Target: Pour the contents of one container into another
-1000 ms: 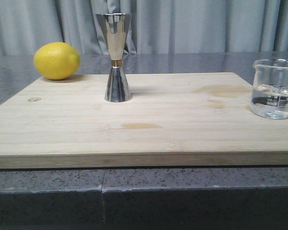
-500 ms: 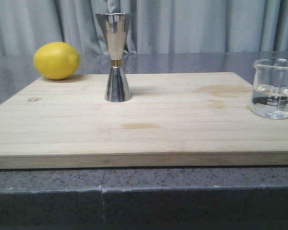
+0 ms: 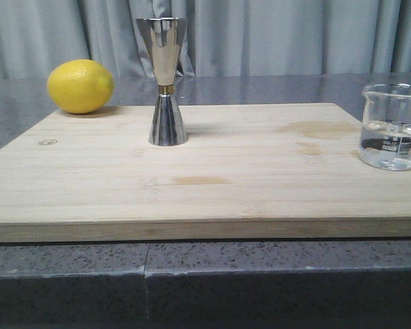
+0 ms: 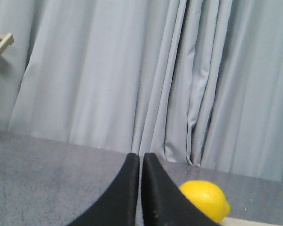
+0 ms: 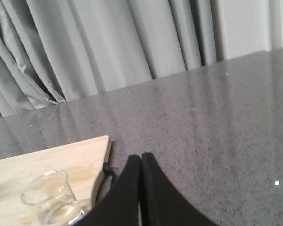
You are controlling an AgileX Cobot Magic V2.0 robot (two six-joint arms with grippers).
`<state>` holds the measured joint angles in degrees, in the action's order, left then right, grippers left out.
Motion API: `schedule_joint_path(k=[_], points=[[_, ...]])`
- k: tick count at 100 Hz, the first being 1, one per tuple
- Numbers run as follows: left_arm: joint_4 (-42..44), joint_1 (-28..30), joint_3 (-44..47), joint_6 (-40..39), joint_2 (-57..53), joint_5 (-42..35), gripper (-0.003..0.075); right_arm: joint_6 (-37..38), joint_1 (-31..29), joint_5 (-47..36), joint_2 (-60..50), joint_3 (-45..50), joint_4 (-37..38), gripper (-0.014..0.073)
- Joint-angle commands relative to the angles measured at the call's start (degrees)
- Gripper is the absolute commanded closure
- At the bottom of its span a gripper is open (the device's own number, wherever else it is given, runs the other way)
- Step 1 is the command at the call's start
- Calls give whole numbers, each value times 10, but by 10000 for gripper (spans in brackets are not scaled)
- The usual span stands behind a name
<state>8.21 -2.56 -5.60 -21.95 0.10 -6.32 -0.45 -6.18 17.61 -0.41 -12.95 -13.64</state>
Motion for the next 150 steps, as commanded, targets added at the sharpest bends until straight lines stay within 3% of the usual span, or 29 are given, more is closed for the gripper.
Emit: schedule_joint_path(k=[1,23,30,40,52,72,83,94,107,115,138,150], points=[[8,-5,-74,-8,32,5,739,-47,-2,-3,14,-66,3,666],[-22,-8,-244,-2,135,220,739,-79,-2,61,123,-185,51,666],[-46,-21,-298,50,175,295,739,-79,-2,102,167,-221,69,666],[-118,-47,-368,181,236,400,739,-79,-2,151,224,-264,82,666],[-138,-69,-413,229,295,460,739,-79,-2,142,266,-282,82,666],[-136,-75,-424,234,346,452,738,-93,-2,132,285,-282,98,663],[-164,-75,-424,264,365,452,700,-93,-2,132,287,-282,99,584],[-193,-75,-424,318,378,447,544,-93,-2,125,288,-282,99,431],[-221,-75,-424,329,392,425,209,-93,-2,106,288,-282,99,233],[-222,-75,-424,329,399,401,96,-93,-2,99,288,-282,95,174],[-295,-75,-424,333,422,320,80,-93,-2,84,288,-268,88,172],[-306,-75,-417,403,443,300,80,-93,3,80,288,-244,71,172]])
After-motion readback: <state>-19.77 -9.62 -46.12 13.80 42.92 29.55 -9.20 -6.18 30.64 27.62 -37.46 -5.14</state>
